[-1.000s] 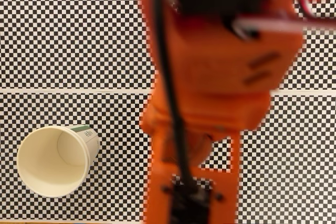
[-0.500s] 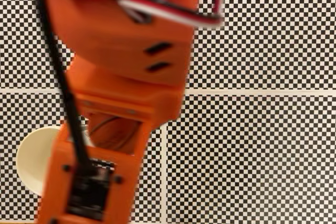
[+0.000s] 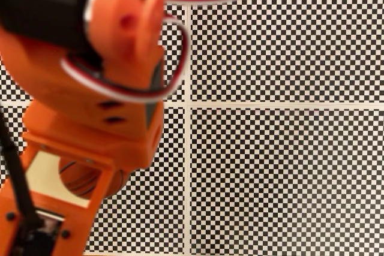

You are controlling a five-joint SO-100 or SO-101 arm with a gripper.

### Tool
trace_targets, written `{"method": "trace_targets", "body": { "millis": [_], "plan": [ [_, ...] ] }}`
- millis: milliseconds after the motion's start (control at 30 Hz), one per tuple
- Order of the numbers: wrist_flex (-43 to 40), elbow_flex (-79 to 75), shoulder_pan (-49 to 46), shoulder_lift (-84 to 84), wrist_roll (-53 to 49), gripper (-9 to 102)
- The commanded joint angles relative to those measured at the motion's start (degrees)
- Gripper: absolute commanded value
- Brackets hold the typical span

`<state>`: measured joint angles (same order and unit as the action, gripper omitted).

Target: Grasp basketball and place into cup.

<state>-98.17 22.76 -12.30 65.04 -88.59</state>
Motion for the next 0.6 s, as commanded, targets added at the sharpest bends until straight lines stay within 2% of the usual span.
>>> {"method": "trace_targets", "body": {
  "millis": [0, 567],
  "plan": [
    [-0.35, -7.56, -0.88, -2.11, 0.53, 21],
    [-0.18, -20.30, -5.71, -11.34, -1.58, 19]
  ]
}}
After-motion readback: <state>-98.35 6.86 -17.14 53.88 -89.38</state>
